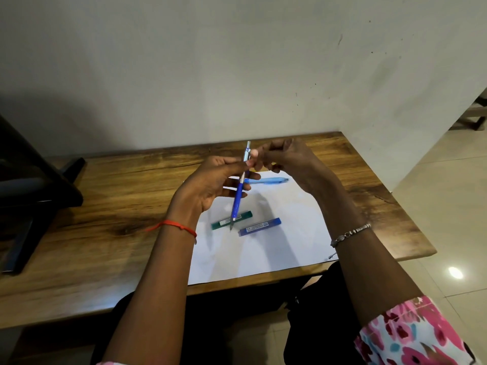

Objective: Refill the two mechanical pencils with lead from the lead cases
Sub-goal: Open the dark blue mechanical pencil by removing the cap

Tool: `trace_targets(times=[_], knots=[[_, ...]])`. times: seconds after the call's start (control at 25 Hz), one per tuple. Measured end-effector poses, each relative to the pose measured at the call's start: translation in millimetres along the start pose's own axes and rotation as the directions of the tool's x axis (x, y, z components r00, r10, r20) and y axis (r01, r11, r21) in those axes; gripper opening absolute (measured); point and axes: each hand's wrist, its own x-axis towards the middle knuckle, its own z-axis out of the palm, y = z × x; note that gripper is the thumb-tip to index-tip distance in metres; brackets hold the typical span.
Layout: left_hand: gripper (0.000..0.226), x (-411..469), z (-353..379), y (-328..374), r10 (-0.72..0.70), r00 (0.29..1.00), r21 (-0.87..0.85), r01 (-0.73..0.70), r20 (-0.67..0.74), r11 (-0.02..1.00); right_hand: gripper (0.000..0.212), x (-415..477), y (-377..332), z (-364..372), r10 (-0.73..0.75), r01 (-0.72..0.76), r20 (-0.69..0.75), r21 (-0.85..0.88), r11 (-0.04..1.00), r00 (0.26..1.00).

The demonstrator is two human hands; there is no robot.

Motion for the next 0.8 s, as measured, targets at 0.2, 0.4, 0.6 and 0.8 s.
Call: trace_targets(times=[0.2,0.4,0.6,0.8], knots=[[0.022,2.9,-2.2,-2.2,-0.016,1.000,0.154,0.018,-0.016,0.988,0.011,1.7,2.7,-3.4,0.020,-0.013,-0.084,0.078,0.997,0.996],[0.018,4.5,-6.0,-4.7,0.003,1.000,0.080,-0.004,0.010,0.997,0.013,3.9,2.8,-0.4,0.051,-0.047,-0.069,0.061,0.997,0.996],[0.016,4.1,-3.3,-4.6,0.004,1.000,0.043,-0.005,0.025,0.999,0.013,5.5,2.9,1.5,0.019,-0.014,-0.099,0.053,0.998,0.995],[0.019,5.1,-0.6,-3.2,-0.010,1.000,-0.005,0.010,0.009,1.000,0.017,6.4,3.9,5.3,0.033,-0.010,-0.152,0.149,0.989,0.988]])
